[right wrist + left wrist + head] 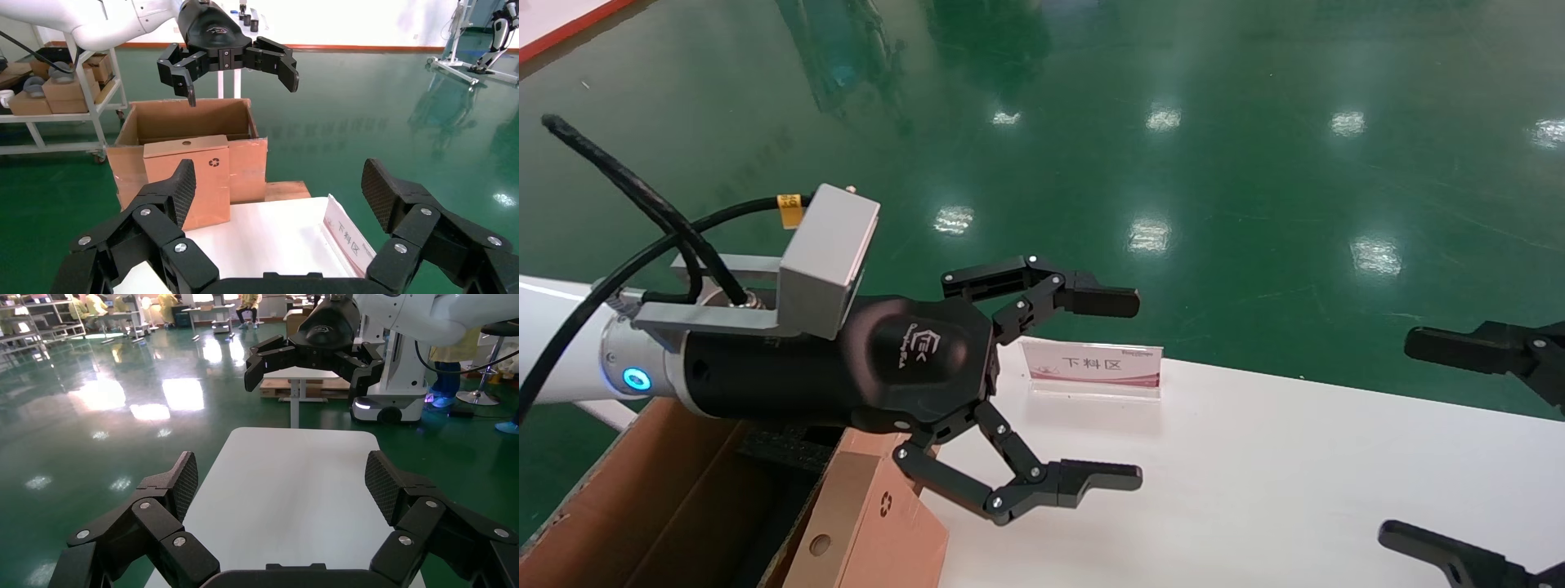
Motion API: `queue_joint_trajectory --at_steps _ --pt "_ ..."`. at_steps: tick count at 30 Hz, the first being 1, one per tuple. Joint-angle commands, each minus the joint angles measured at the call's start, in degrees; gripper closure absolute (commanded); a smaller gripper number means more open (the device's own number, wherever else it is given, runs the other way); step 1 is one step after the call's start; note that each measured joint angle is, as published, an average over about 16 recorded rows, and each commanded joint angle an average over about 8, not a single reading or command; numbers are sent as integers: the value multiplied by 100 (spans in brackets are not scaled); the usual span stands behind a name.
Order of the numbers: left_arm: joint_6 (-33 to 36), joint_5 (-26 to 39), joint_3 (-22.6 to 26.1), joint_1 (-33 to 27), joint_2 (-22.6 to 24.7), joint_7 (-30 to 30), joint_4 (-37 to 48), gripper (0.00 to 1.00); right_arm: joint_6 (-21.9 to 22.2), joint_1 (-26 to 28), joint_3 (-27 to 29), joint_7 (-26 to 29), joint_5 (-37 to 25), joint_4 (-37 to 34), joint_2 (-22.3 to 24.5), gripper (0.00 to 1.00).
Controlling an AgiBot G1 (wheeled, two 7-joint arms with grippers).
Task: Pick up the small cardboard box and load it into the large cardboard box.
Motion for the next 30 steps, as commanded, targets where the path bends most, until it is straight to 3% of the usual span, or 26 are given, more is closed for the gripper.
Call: queue_joint_trajectory --at_steps 1,30 --pt "0 0 0 0 0 0 0 0 0 0 0 0 0 0 0 0" --pt "0 0 0 0 0 0 0 0 0 0 0 0 0 0 0 0"
